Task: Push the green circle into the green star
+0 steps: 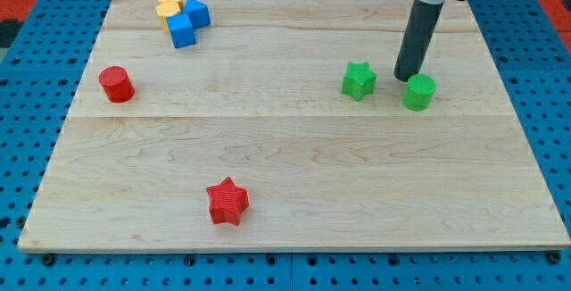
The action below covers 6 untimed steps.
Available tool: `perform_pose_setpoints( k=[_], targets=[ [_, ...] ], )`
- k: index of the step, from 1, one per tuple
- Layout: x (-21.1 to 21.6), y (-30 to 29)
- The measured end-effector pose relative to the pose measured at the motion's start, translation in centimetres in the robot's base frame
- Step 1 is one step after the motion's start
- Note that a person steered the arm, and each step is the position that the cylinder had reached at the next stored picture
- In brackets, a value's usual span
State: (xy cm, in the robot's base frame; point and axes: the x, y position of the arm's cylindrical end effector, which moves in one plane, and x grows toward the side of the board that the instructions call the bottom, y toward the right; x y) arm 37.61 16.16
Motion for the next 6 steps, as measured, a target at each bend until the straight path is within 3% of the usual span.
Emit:
perform_pose_setpoints(
  k=[3, 4, 5, 6],
  targets=[
    [-2.4, -0.2],
    [-2.3, 5.2],
    [2.4, 9.5],
    [4.4, 6.9]
  ],
)
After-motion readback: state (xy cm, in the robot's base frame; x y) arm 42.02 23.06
